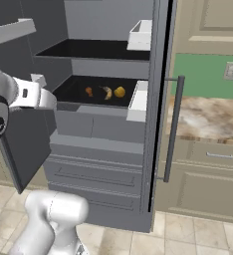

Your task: Open the fridge, remove the banana, squash, and chicken drumstick, and place them on any counter.

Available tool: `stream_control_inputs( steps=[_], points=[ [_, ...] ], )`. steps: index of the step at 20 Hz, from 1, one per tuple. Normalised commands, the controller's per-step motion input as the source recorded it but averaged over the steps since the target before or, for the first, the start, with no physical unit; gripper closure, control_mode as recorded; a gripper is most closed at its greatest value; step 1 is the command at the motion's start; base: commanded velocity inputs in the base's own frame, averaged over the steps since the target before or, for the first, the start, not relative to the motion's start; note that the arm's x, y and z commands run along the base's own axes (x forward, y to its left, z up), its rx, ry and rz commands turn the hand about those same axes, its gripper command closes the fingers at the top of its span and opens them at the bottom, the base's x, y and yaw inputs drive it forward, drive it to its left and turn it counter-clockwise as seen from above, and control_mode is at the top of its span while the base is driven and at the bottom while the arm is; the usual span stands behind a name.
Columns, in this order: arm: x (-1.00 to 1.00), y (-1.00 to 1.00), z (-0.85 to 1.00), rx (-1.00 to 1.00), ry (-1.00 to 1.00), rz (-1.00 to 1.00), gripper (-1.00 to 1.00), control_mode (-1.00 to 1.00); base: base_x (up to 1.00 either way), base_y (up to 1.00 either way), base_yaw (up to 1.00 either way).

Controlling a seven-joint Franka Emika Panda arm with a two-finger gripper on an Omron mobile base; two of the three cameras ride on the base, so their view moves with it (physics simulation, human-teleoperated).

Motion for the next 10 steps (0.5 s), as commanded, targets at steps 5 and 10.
stream_control_inputs(
  steps=[5, 10],
  points=[
    [0.10, -0.64, 0.01, -0.03, 0.33, -0.25, -1.00, -1.00, 0.00, 0.00, 0.00],
    [0.00, -0.47, -0.10, 0.00, 0.12, 0.00, -1.00, -1.00, 0.00, 0.00, 0.00]
  ],
)
